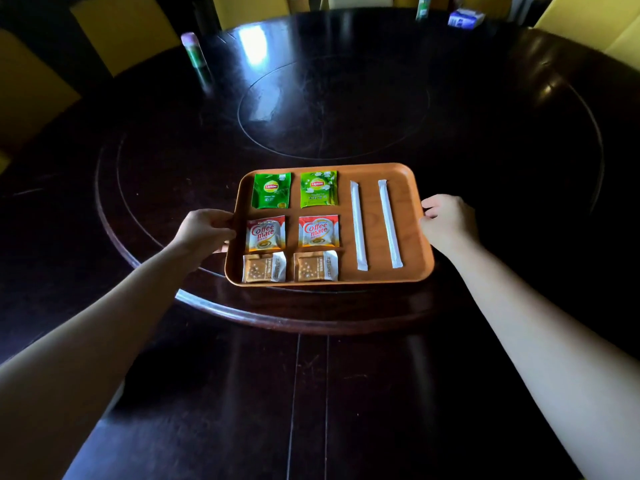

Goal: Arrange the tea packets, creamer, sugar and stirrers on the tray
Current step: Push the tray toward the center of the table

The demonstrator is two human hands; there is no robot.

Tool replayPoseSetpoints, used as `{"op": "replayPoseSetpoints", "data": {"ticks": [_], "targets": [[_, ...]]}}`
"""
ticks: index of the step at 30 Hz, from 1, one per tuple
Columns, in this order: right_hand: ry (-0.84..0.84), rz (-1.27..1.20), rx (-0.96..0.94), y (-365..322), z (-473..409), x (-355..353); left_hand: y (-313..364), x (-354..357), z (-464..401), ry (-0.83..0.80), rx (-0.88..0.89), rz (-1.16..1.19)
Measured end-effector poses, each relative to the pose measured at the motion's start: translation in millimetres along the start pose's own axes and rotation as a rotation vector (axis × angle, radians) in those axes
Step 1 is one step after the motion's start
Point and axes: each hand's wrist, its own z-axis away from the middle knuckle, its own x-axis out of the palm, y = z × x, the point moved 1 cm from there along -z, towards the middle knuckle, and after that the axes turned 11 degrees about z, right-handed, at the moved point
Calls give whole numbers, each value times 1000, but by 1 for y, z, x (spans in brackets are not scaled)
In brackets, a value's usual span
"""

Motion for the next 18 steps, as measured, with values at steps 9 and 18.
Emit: {"op": "replayPoseSetpoints", "data": {"ticks": [9,18], "targets": [[-40,82,-6,9,-9,14,-11,7,-18,-29,-40,-17],[-81,-4,23,15,-10,14,-21,3,-18,-25,-152,81]]}}
